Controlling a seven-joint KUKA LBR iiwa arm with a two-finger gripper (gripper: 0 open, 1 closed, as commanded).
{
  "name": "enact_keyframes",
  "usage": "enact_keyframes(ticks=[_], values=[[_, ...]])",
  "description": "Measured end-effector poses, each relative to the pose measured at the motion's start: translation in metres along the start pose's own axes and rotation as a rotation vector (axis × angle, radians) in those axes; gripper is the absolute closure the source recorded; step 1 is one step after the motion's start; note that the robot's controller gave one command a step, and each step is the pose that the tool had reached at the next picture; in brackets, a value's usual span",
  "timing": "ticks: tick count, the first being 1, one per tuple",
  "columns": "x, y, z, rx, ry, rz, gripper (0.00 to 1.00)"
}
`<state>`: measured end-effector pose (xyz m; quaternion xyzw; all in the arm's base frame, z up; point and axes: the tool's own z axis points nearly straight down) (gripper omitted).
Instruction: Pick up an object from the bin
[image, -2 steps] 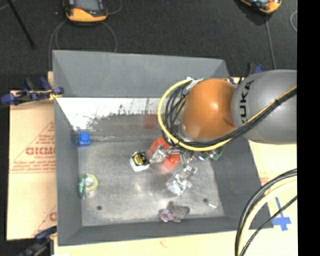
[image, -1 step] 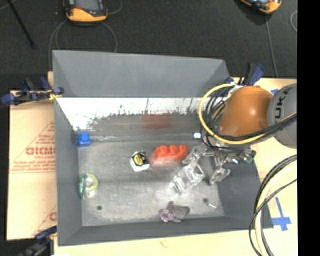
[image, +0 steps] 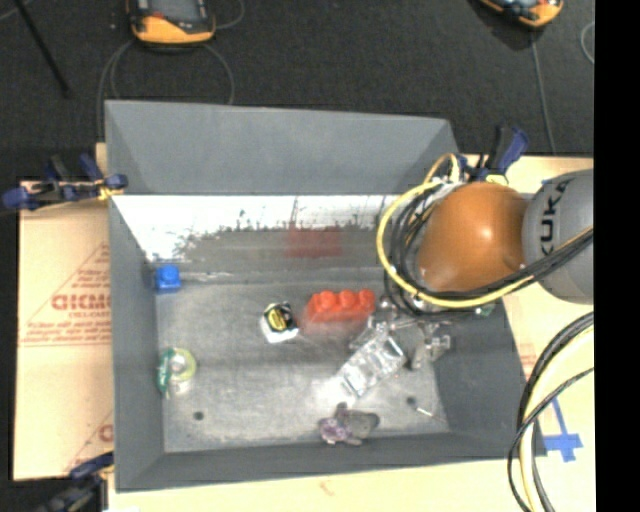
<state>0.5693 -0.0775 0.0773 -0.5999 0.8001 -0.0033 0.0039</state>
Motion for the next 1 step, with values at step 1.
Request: enact_keyframes(ticks=[1], values=[[0.0009,-0.0015,-0.0033,0.000,0.003,0.004,1.00]])
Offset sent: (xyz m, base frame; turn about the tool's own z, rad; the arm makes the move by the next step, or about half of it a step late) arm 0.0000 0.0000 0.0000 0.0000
